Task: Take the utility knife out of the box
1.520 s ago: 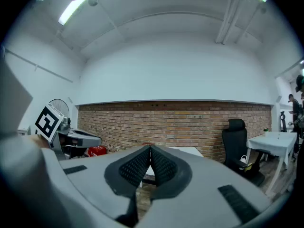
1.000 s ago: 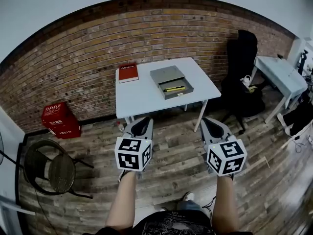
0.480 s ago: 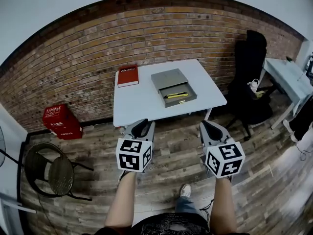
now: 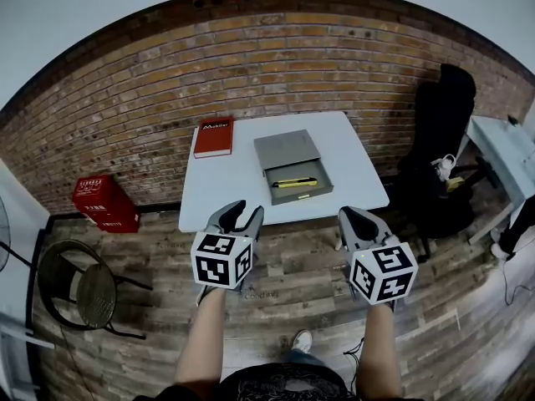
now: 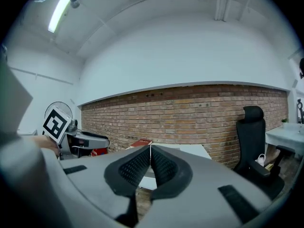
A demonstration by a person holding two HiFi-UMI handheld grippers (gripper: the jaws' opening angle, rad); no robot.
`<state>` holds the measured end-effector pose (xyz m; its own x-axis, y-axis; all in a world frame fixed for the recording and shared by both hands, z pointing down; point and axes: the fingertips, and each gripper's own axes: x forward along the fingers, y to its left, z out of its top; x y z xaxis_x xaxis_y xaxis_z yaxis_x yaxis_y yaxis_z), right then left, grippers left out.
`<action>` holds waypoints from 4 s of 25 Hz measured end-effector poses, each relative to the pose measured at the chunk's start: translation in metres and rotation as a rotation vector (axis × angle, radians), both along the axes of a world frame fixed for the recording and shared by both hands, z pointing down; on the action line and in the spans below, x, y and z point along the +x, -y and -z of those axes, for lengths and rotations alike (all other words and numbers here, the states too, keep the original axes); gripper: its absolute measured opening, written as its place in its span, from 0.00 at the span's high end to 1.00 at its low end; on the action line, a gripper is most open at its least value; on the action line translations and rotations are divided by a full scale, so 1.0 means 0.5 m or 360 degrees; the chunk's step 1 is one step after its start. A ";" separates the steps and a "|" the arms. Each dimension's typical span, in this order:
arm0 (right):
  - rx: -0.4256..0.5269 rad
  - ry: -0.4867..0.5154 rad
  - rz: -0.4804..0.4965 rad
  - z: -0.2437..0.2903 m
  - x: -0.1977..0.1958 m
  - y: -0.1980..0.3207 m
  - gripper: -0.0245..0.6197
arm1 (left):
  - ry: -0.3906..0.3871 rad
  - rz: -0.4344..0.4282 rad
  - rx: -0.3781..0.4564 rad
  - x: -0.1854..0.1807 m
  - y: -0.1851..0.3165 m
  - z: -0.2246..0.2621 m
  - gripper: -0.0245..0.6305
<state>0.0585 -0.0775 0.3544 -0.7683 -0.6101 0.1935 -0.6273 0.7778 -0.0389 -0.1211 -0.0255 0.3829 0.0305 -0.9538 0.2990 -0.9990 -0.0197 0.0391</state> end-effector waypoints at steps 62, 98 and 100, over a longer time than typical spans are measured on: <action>-0.0031 -0.0013 -0.0401 -0.030 -0.191 0.528 0.93 | 0.0194 -0.0761 -0.0052 -0.101 0.638 -0.067 0.70; -0.0152 -0.0104 -0.0574 -0.104 -0.123 0.540 0.93 | 0.0510 -0.1611 -0.0933 0.027 0.577 -0.461 0.65; -0.0162 -0.0095 -0.0577 -0.107 -0.121 0.537 0.93 | 0.0509 -0.1626 -0.0986 0.024 0.568 -0.475 0.65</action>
<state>-0.0021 -0.3457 0.4078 -0.4916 -0.8157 0.3050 -0.8647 0.4988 -0.0598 -0.1090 -0.3096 0.6205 0.5202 -0.2307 0.8223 -0.5029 -0.8610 0.0766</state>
